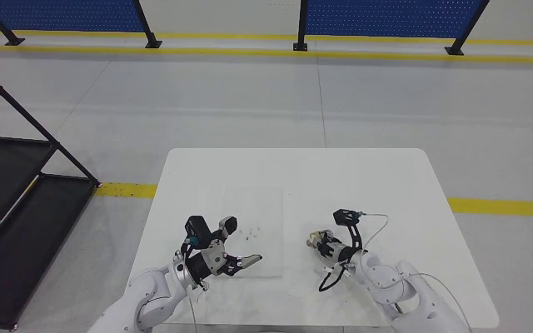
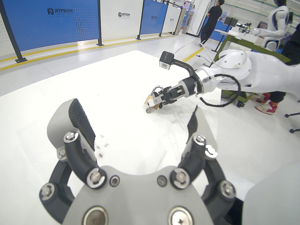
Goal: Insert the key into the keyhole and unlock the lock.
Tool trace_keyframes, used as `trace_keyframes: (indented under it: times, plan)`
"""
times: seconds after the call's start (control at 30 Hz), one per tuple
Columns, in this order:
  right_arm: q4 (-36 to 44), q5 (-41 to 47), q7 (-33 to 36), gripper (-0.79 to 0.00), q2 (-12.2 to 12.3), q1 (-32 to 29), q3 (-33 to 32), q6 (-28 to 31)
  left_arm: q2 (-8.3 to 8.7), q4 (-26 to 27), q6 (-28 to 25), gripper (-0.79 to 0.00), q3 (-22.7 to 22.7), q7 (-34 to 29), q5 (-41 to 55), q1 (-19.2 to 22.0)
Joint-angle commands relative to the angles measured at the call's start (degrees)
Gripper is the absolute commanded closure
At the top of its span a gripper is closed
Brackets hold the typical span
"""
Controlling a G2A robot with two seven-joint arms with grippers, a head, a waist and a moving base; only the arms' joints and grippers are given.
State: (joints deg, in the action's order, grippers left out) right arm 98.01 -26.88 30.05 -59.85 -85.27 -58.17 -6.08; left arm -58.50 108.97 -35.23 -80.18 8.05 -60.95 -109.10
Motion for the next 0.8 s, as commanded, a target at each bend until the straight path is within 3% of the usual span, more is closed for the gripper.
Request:
trace_keyframes:
  times: [0.0, 0.03, 0.1, 0.13, 0.17, 0.47, 0.77]
  plan:
    - [0.13, -0.06, 0.20, 0.000, -0.01, -0.23, -0.15, -0.28, 0.00, 0.00, 0.00, -0.785, 0.00, 0.00, 0.00, 0.00]
    - [0.21, -0.16, 0.26, -0.028, -0.02, -0.31, -0.22, -0.51, 0.00, 0.00, 0.00, -0.785, 0.00, 0.00, 0.00, 0.00]
    - [0.46, -0.64, 0.28, -0.379, -0.04, -0.48, -0.32, -1.07, 0.00, 0.00, 0.00, -0.785, 0.00, 0.00, 0.00, 0.00]
    - [0.59, -0.86, 0.30, -0.686, -0.04, -0.57, -0.36, -1.28, 0.00, 0.00, 0.00, -0.785, 0.00, 0.00, 0.00, 0.00]
    - [0.74, -1.18, 0.29, -0.785, -0.04, -0.64, -0.45, -1.47, 0.00, 0.00, 0.00, -0.785, 0.00, 0.00, 0.00, 0.00]
    - [3.27, -3.27, -1.32, -0.785, 0.10, -2.04, -2.03, -1.94, 0.00, 0.00, 0.00, -0.785, 0.00, 0.00, 0.00, 0.00]
    - [12.28, -7.51, -9.25, -0.785, 0.85, -7.18, -7.24, -0.27, 0.00, 0.00, 0.00, -0.785, 0.00, 0.00, 0.00, 0.00]
